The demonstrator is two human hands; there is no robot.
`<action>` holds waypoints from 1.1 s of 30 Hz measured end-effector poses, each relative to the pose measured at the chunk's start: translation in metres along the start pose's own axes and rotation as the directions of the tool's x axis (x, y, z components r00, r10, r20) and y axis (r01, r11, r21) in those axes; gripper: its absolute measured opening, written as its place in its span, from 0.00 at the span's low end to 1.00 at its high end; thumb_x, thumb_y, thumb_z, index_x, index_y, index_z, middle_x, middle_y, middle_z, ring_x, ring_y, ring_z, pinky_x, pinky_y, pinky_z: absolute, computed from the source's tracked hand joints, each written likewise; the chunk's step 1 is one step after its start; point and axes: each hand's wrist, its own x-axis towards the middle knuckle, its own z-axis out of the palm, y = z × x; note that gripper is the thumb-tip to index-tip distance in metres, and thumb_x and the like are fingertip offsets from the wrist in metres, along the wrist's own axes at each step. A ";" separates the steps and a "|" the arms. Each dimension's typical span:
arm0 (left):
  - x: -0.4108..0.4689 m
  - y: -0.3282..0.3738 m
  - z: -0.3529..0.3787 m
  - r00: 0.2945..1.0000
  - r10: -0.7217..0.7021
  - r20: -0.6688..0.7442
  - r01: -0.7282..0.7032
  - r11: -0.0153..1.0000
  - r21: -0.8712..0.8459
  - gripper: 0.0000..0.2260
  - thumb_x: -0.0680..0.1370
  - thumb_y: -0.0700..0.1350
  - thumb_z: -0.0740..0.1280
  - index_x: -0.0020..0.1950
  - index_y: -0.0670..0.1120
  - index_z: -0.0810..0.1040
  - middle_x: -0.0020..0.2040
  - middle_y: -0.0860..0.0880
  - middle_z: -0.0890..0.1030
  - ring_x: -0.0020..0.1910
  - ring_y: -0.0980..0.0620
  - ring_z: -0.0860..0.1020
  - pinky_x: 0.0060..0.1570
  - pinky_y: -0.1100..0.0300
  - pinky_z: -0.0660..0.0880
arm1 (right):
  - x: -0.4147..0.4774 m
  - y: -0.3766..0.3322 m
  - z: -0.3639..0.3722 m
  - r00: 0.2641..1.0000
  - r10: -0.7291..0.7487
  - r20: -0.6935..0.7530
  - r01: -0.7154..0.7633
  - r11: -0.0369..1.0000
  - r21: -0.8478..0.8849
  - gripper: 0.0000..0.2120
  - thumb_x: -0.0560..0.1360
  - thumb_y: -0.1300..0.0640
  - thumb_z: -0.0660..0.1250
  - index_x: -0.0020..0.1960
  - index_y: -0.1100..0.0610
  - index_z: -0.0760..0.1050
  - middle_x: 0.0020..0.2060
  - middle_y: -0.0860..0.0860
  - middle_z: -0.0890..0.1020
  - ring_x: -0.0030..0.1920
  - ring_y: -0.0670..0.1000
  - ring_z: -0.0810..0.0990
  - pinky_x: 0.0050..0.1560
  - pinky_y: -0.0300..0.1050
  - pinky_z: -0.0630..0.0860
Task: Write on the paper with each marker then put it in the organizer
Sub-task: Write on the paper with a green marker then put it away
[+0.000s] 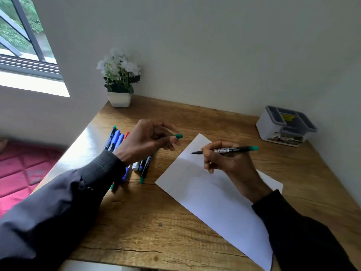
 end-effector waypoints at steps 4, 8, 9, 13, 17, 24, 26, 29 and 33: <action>-0.005 -0.001 0.003 0.991 0.108 0.083 -0.125 0.960 0.251 0.07 0.80 0.38 0.68 0.58 0.45 0.77 0.50 0.47 0.86 0.46 0.50 0.85 0.47 0.52 0.83 | -0.007 0.012 0.014 0.997 0.065 -0.041 -0.062 0.996 0.062 0.05 0.79 0.65 0.69 0.48 0.67 0.80 0.37 0.66 0.83 0.32 0.61 0.81 0.32 0.47 0.76; -0.007 0.003 -0.002 0.974 0.061 0.219 -0.161 0.864 0.476 0.07 0.80 0.39 0.69 0.55 0.47 0.85 0.53 0.53 0.85 0.51 0.61 0.82 0.50 0.68 0.79 | -0.011 0.018 0.019 0.999 0.045 0.020 -0.045 0.999 -0.011 0.06 0.80 0.69 0.67 0.51 0.72 0.79 0.40 0.68 0.85 0.35 0.63 0.84 0.34 0.48 0.80; -0.008 0.004 -0.003 0.970 0.049 0.239 -0.164 0.856 0.491 0.07 0.79 0.40 0.70 0.55 0.47 0.85 0.54 0.53 0.85 0.52 0.63 0.81 0.49 0.72 0.77 | -0.011 0.019 0.019 0.999 0.025 0.029 -0.024 0.999 -0.042 0.05 0.80 0.70 0.67 0.51 0.73 0.79 0.39 0.68 0.85 0.34 0.62 0.84 0.34 0.49 0.81; -0.010 0.005 -0.002 0.961 0.005 0.277 -0.141 0.869 0.474 0.12 0.74 0.45 0.76 0.57 0.49 0.84 0.54 0.57 0.84 0.53 0.69 0.78 0.48 0.78 0.73 | -0.009 0.022 0.018 0.998 -0.042 0.038 0.047 0.989 -0.143 0.04 0.79 0.71 0.68 0.49 0.73 0.79 0.37 0.66 0.84 0.32 0.63 0.83 0.32 0.49 0.80; -0.008 0.000 -0.002 0.952 -0.012 0.305 -0.143 0.865 0.480 0.18 0.69 0.50 0.80 0.57 0.54 0.84 0.56 0.59 0.81 0.55 0.67 0.76 0.52 0.74 0.74 | -0.007 0.021 0.016 0.996 -0.066 0.067 0.078 0.974 -0.210 0.03 0.79 0.71 0.68 0.49 0.72 0.79 0.37 0.65 0.84 0.31 0.63 0.82 0.32 0.49 0.80; -0.007 -0.008 0.001 0.948 0.008 0.320 -0.187 0.824 0.535 0.20 0.68 0.56 0.79 0.58 0.57 0.84 0.58 0.58 0.78 0.56 0.62 0.76 0.54 0.72 0.74 | -0.010 0.005 0.034 0.989 -0.028 0.145 0.062 0.970 -0.234 0.03 0.79 0.71 0.69 0.47 0.70 0.80 0.33 0.63 0.83 0.29 0.62 0.81 0.29 0.48 0.78; -0.007 -0.009 0.001 0.948 0.013 0.318 -0.202 0.797 0.569 0.21 0.69 0.57 0.78 0.60 0.56 0.84 0.59 0.58 0.77 0.57 0.63 0.75 0.53 0.77 0.71 | -0.014 0.009 0.042 0.988 -0.023 0.155 0.055 0.977 -0.204 0.04 0.79 0.71 0.68 0.46 0.71 0.80 0.33 0.64 0.82 0.29 0.62 0.81 0.29 0.49 0.78; -0.006 -0.010 -0.001 0.953 0.000 0.302 -0.186 0.790 0.584 0.20 0.71 0.56 0.77 0.61 0.54 0.83 0.61 0.57 0.77 0.59 0.61 0.74 0.53 0.80 0.70 | -0.016 0.018 0.044 0.990 -0.017 0.138 0.042 0.983 -0.178 0.04 0.79 0.71 0.67 0.46 0.71 0.79 0.32 0.64 0.82 0.28 0.63 0.81 0.30 0.48 0.78; -0.004 -0.011 -0.003 0.950 -0.001 0.313 -0.190 0.792 0.580 0.18 0.73 0.54 0.76 0.62 0.54 0.83 0.64 0.57 0.75 0.61 0.62 0.73 0.53 0.83 0.66 | -0.015 0.017 0.038 0.992 -0.026 0.123 0.049 0.980 -0.191 0.04 0.79 0.71 0.67 0.47 0.72 0.79 0.33 0.64 0.82 0.28 0.63 0.81 0.30 0.47 0.79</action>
